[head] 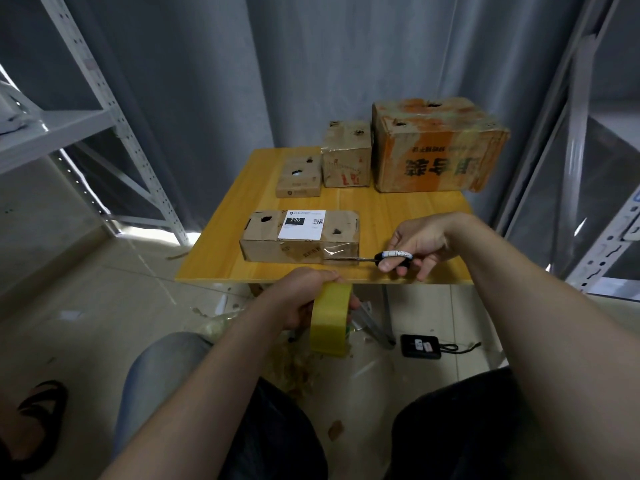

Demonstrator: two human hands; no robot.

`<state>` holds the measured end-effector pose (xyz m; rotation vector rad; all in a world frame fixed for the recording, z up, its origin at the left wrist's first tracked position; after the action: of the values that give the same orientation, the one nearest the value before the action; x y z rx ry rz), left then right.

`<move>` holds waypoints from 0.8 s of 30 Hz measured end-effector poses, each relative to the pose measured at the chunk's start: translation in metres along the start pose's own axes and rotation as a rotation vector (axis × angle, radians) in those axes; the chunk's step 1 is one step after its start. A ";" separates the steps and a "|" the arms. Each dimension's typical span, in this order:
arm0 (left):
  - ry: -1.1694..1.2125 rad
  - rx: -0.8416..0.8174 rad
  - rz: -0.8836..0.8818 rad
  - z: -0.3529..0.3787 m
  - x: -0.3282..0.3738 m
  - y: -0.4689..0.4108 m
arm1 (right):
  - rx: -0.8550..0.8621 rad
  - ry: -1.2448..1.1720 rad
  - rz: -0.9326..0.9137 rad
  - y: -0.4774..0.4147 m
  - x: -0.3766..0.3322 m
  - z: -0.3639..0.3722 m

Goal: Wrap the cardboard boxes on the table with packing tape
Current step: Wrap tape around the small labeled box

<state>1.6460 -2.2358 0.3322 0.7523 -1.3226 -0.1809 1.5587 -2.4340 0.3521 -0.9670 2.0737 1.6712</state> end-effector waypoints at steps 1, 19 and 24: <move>-0.001 0.000 -0.004 -0.001 0.000 -0.001 | 0.001 0.001 0.004 -0.001 0.001 0.000; -0.052 -0.038 -0.062 0.000 -0.023 -0.013 | -0.079 0.141 0.165 0.021 -0.017 0.020; -0.145 -0.064 -0.110 0.004 -0.033 -0.018 | -0.063 0.198 0.211 0.029 -0.024 0.022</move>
<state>1.6390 -2.2335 0.2948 0.7693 -1.4069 -0.3702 1.5525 -2.4027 0.3821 -0.9998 2.3361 1.8182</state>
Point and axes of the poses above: each hand's wrist, its own y-axis away from the middle knuckle, its own z-axis out of the palm, x = y × z, the point moved 7 cm from there along -y, towards the middle knuckle, and after that the axes turned 7 degrees about -x, right-handed, at the moved point
